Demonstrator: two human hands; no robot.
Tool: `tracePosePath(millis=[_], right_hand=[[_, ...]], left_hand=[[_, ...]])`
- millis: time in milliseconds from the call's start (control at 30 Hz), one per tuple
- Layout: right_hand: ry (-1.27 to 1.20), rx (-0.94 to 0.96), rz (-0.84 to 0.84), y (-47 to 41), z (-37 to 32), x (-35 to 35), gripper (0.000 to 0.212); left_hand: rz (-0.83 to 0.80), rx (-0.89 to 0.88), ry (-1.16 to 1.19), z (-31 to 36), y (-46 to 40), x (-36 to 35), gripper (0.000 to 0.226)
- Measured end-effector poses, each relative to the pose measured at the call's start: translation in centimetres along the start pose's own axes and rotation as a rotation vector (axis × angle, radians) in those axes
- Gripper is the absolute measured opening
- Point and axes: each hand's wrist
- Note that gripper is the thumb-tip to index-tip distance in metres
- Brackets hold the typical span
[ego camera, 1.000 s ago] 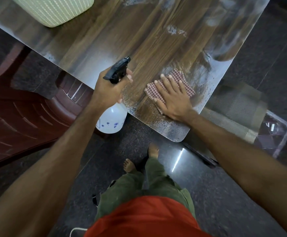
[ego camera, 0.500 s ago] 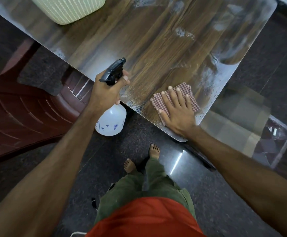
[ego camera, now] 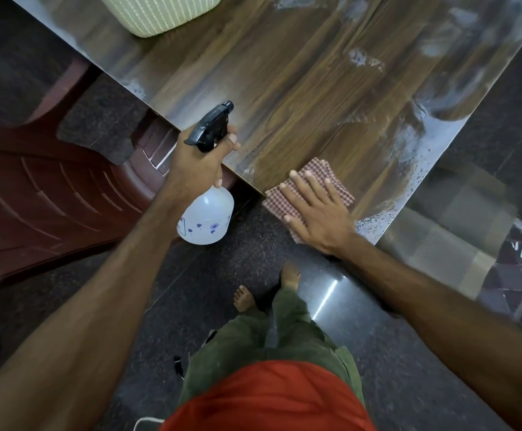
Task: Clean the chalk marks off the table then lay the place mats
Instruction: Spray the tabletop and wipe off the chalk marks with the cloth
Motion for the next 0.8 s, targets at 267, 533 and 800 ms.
tracePosePath(millis=[267,533,800], right_hand=[[-0.077,-0.192,-0.012,-8.7,-1.9,2.6,0.064],[-0.073,-0.057,0.018,-1.8,-3.0,1.2,0.06],[-0.095,-0.37,-0.047,2.5,4.7,0.1,0.065]], left_hand=[[-0.013,0.013,-0.033,-0.4,0.5,1.7,0.017],[-0.072,-0.001,-0.041,0.1,0.3,0.1,0.014],[-0.154,0.016,-0.021,0.9,0.6,-2.7,0.012]])
Point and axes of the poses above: each hand's wrist, its own y-axis away from the middle knuckle, its own x-axis out of the back of the hand, z = x × y, and after that the axes turned 14 degrees about y, right-handed
